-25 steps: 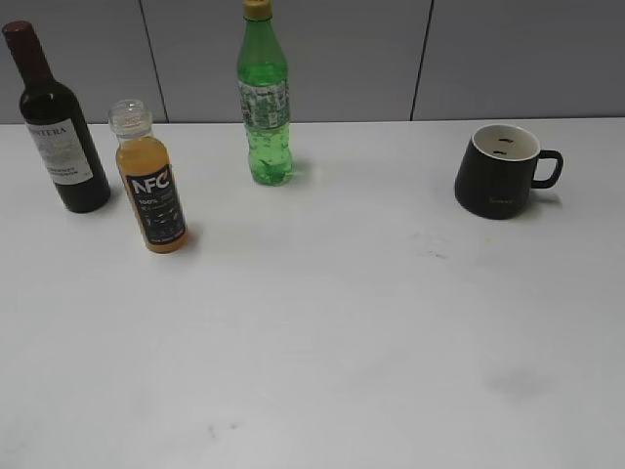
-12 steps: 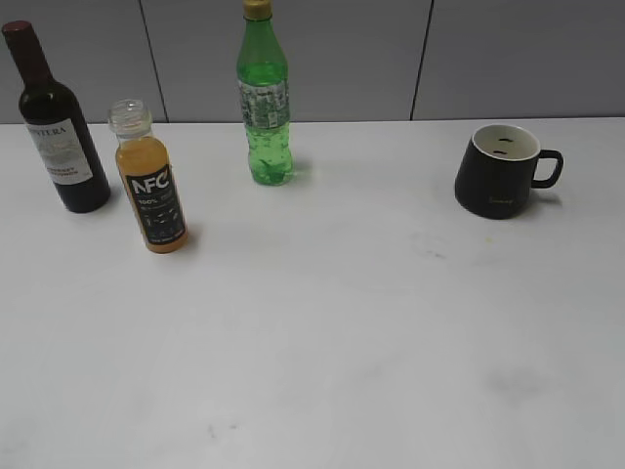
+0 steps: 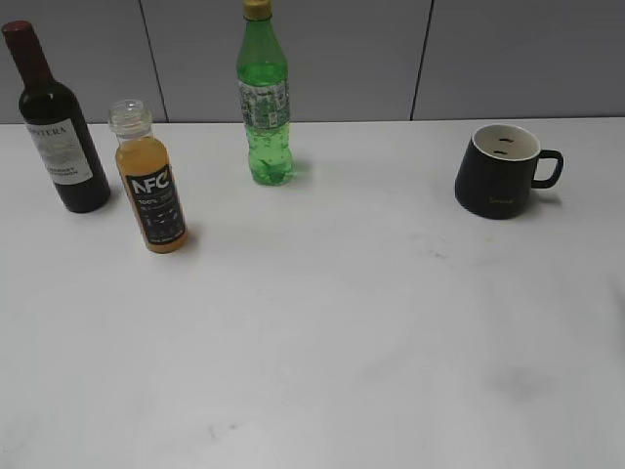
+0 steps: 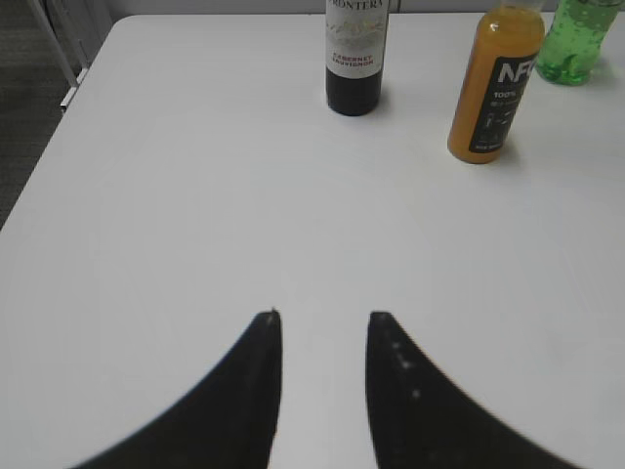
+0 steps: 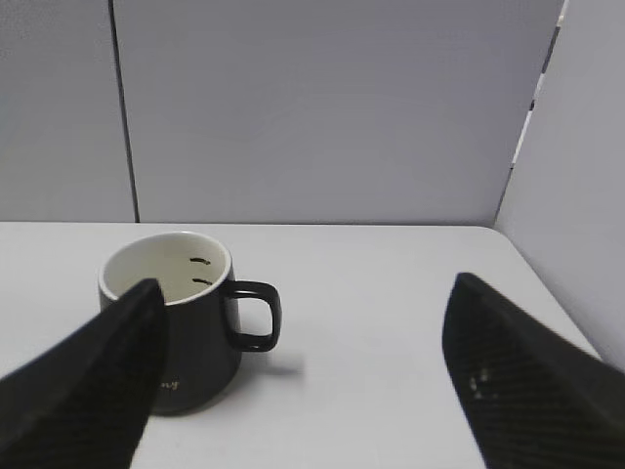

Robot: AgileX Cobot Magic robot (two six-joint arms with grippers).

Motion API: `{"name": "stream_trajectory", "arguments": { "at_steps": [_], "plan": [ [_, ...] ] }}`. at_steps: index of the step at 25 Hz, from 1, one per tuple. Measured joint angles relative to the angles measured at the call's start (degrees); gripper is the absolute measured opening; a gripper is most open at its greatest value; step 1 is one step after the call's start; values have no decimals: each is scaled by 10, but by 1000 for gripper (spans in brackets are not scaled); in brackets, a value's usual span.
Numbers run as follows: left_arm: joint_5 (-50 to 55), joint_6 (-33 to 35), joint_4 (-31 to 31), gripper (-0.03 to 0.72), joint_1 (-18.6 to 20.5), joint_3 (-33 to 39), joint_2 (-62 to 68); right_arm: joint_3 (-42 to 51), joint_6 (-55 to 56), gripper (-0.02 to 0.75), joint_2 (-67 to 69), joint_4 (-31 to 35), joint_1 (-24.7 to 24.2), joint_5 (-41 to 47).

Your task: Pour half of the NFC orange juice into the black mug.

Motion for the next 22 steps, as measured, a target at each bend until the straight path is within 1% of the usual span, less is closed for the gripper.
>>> {"name": "stream_trajectory", "arguments": {
  "at_steps": [4, 7, 15, 22],
  "plan": [
    [0, 0, 0, 238, 0, 0, 0, -6, 29, 671, 121, 1, 0, -99],
    [0, 0, 0, 238, 0, 0, 0, -20, 35, 671, 193, 1, 0, -145],
    [0, 0, 0, 238, 0, 0, 0, -89, 39, 670, 338, 1, 0, -160],
    [0, 0, 0, 238, 0, 0, 0, -163, 35, 669, 425, 1, 0, -161]
  ]
}}
